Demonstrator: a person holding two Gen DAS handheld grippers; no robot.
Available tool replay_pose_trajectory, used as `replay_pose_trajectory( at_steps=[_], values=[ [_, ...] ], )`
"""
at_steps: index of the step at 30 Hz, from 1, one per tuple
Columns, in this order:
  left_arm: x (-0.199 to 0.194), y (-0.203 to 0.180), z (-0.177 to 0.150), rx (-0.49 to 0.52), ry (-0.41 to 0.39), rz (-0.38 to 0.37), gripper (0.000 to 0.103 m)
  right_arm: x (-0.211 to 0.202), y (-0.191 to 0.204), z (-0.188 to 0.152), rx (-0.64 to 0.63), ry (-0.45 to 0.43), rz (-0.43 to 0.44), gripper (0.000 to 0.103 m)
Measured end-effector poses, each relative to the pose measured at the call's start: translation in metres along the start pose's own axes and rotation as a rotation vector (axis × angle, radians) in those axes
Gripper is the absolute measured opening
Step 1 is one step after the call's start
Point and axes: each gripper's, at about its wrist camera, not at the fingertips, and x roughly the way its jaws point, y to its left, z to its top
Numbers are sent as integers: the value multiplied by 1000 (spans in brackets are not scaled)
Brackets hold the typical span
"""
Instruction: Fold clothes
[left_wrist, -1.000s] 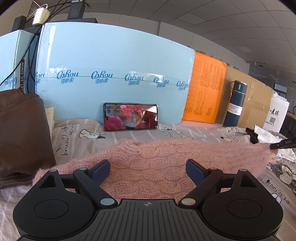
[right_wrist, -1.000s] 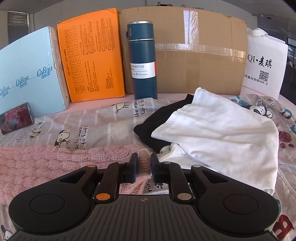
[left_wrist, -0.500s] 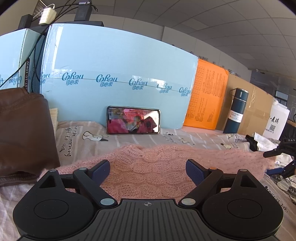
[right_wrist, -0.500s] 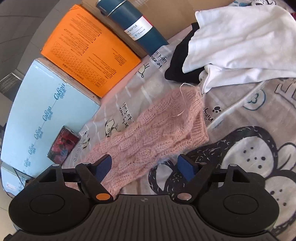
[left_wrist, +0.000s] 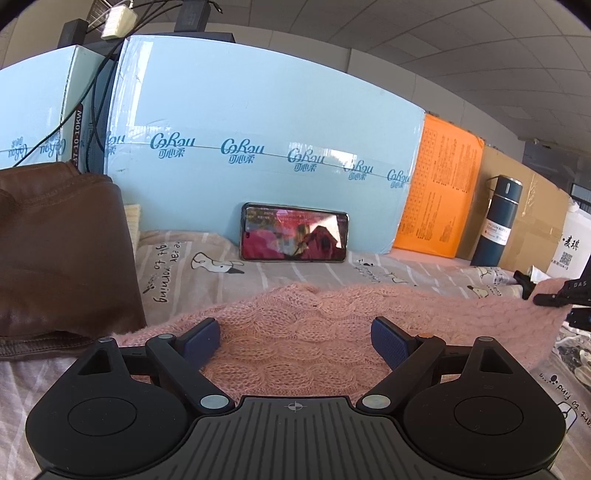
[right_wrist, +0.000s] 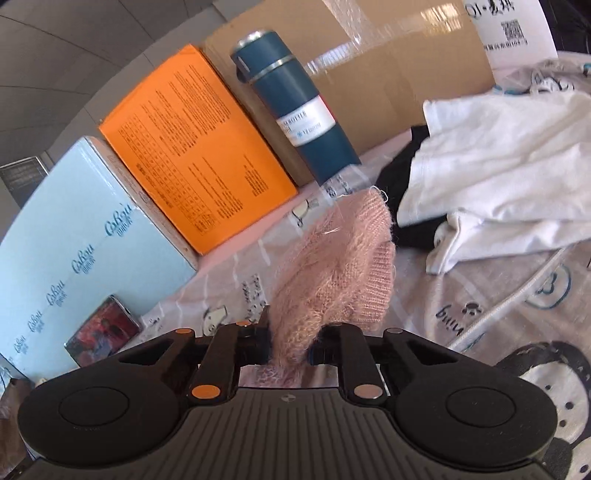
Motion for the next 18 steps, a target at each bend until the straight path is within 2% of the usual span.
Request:
replay_pose_trajectory(
  at_steps=[4,7,9,11,14,18],
  values=[
    [-7,-3,1,11,-52,-36,91,-33,14,11,-54,-142,21,13],
    [-10,-6,2,31,-73,-37,92,-47,22,18,-164,-248,-64,13],
    [-6,-7,1,47,-39,-4,93,-43,27,18,-244,-252,-140,13],
    [-1,-8,0,63,-1,31,95,-38,31,14,-306,-226,-164,13],
    [9,-6,-1,54,64,68,96,-37,49,-4,-447,-233,-144,14],
    [8,0,-2,22,63,74,96,-36,77,-29,-634,-206,-54,14]
  ],
)
